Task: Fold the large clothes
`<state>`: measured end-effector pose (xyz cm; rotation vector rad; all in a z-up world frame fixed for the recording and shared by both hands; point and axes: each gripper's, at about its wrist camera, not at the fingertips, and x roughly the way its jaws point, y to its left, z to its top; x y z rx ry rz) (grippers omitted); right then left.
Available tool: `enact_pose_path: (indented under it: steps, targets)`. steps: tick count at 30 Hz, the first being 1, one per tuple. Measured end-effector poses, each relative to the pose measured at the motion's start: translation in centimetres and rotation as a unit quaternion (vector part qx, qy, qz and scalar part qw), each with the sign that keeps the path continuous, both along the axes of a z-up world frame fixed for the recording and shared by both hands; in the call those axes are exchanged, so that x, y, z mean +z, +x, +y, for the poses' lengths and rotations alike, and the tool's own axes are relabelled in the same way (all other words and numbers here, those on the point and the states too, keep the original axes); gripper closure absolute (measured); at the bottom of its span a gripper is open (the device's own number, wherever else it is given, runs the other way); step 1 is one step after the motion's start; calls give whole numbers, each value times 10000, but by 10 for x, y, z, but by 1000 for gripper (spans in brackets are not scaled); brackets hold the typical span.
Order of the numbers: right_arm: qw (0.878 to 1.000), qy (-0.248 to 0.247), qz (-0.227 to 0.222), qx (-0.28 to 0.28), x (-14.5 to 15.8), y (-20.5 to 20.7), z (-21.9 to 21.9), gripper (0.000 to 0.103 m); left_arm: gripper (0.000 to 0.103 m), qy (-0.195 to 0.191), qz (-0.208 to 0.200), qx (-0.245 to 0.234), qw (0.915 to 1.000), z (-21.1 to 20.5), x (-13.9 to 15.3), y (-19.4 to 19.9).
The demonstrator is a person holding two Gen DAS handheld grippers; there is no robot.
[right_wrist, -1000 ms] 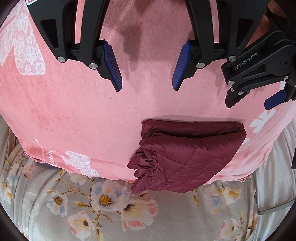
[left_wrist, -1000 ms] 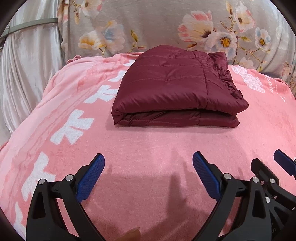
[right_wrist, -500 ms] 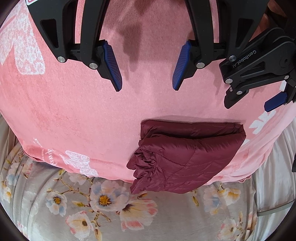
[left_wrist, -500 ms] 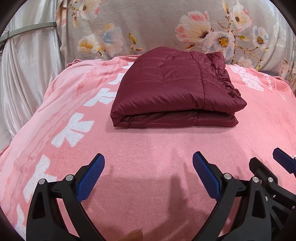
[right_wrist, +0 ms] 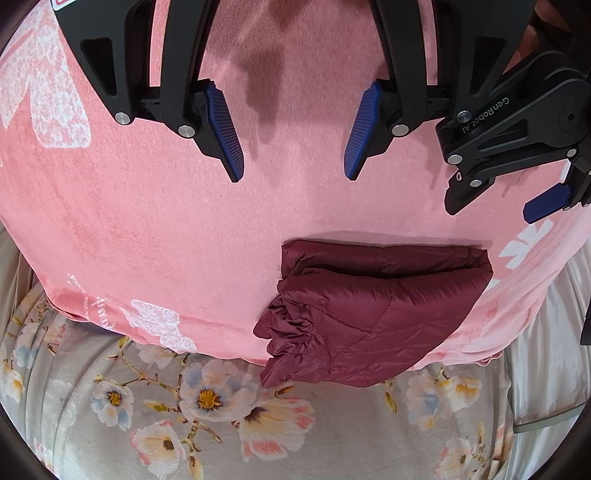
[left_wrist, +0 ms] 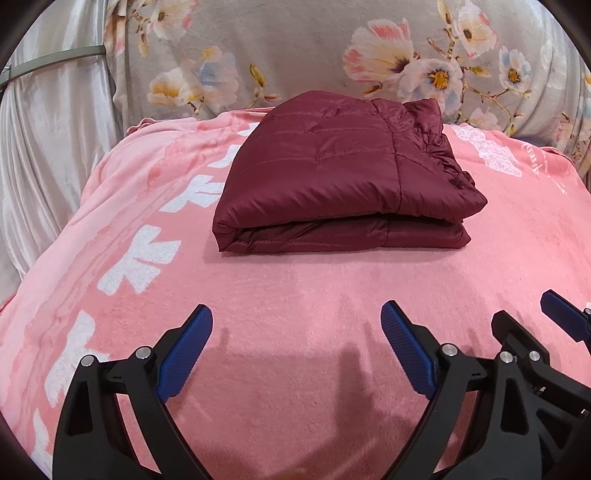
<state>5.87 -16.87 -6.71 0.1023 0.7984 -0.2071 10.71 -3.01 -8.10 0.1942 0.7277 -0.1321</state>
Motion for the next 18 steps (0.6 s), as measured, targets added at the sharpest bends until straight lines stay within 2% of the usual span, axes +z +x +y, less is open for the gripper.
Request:
enact_pose_path:
  steps: [18]
  targets:
    - [10000, -45, -13, 6, 0, -1, -3, 47, 13, -38, -17, 1, 10000, 2, 2, 0]
